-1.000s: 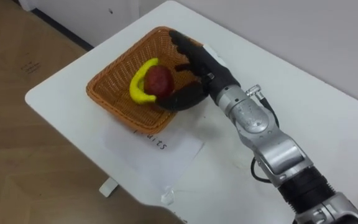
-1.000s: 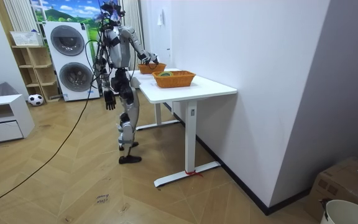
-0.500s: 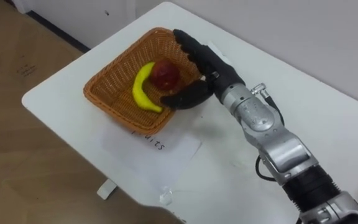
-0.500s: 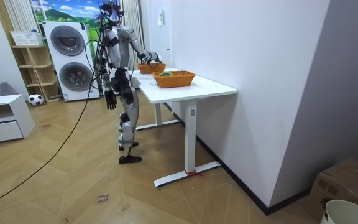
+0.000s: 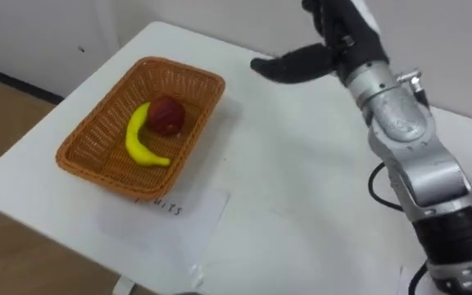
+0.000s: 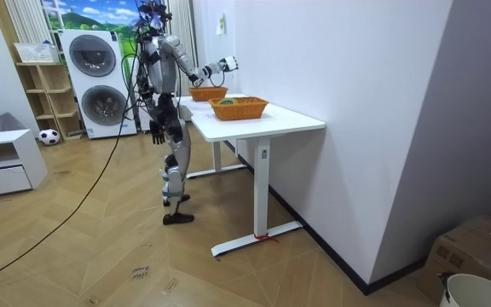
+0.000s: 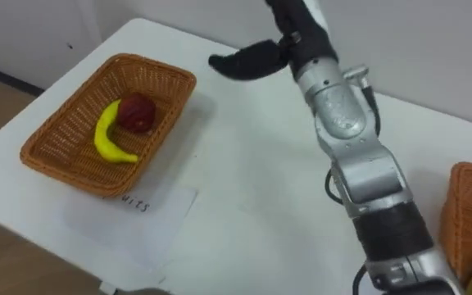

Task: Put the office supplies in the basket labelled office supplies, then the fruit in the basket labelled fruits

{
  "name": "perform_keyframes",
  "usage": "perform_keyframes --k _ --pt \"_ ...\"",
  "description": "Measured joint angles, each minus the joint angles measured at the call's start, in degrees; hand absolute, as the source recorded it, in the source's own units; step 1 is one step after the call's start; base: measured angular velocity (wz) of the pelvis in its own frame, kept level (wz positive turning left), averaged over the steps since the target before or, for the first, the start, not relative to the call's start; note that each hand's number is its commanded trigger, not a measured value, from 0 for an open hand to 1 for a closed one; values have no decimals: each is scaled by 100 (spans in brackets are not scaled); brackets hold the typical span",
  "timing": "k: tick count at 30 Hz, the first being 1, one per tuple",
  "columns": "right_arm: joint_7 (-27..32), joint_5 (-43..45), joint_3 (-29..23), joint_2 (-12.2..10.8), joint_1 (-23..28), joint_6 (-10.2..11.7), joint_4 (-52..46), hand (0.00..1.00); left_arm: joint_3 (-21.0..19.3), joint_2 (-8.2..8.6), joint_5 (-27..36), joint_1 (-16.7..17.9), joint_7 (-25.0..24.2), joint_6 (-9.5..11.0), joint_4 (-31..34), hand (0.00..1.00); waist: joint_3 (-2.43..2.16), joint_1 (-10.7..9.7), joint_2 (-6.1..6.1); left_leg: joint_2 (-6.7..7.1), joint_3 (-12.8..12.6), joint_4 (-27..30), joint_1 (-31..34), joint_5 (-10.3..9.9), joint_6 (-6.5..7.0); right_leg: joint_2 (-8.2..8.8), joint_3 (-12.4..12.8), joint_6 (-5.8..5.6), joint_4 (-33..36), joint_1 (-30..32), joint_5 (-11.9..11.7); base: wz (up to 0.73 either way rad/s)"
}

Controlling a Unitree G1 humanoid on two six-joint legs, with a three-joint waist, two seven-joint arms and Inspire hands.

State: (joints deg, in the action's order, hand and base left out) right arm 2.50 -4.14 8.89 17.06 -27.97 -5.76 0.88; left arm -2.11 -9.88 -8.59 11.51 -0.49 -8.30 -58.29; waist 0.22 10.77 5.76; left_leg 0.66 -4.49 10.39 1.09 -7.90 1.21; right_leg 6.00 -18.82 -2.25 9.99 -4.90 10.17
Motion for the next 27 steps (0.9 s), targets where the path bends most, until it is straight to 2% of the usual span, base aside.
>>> perform_keyframes --k 2,6,11,13,16,18,19,21,22,24,27 --pt "82 -14 -262 144 -1 0 -271 0 -44 -18 -16 24 4 -1 -37 0 -1 -165 1 1 -30 5 -81 -42 6 1 58 -1 8 -38 -1 -22" --pt "435 -190 -824 360 -3 31 -397 0 -71 -23 -13 63 34 -1 -40 0 1 -297 -2 -12 -162 12 -117 -70 18 0 155 -17 12 -16 -11 -13" --pt "625 -243 -1302 680 -3 32 -476 0 -235 -30 -14 213 21 12 -11 0 0 -716 -6 -58 -237 -44 -177 -82 13 -13 247 -19 10 -8 -12 -11" --pt "653 -332 -1578 724 -2 32 -587 0 -345 -27 -70 252 -13 21 -11 0 -2 -853 -2 -70 -268 -65 -182 -85 8 -25 282 -19 1 6 -12 -11" --pt "790 -530 -1978 1080 0 85 -663 0 -584 -33 -110 327 -14 127 -8 0 -2 -1028 -2 -87 -326 -83 -229 -103 -14 -41 310 -19 -4 13 -12 -10" --pt "922 -489 -2161 1190 27 95 -665 0 -674 -54 -99 328 3 140 -6 0 -6 -1133 3 -98 -362 -119 -294 -110 -24 -58 349 -19 -12 6 -12 -14" --pt "1050 -444 -2236 1251 92 111 -658 0 -680 -82 -55 324 21 182 -6 0 -7 -1185 11 -113 -442 -128 -332 -119 -39 -82 454 -19 -11 1 -13 -25" --pt "1204 -433 -2375 1365 374 140 -660 0 -735 -123 13 316 41 236 28 0 -24 -1236 49 -136 -502 -135 -374 -141 -68 -112 479 -17 -15 1 -14 -21" --pt "1275 -436 -2490 1429 605 139 -657 0 -736 -137 14 309 75 253 109 0 -43 -1335 77 -144 -502 -143 -375 -145 -74 -123 476 -17 -16 -4 -14 -7" --pt "1473 -444 -2713 1452 931 139 -646 0 -732 -134 38 255 134 354 99 0 -48 -1409 80 -169 -620 -175 -419 -150 -82 -142 550 -13 -12 -11 -16 -23" --pt "1734 -484 -2931 1453 1299 139 -590 0 -723 -147 152 244 222 368 57 0 -46 -1566 84 -191 -672 -177 -490 -163 -101 -162 617 0 2 -15 -23 -23"
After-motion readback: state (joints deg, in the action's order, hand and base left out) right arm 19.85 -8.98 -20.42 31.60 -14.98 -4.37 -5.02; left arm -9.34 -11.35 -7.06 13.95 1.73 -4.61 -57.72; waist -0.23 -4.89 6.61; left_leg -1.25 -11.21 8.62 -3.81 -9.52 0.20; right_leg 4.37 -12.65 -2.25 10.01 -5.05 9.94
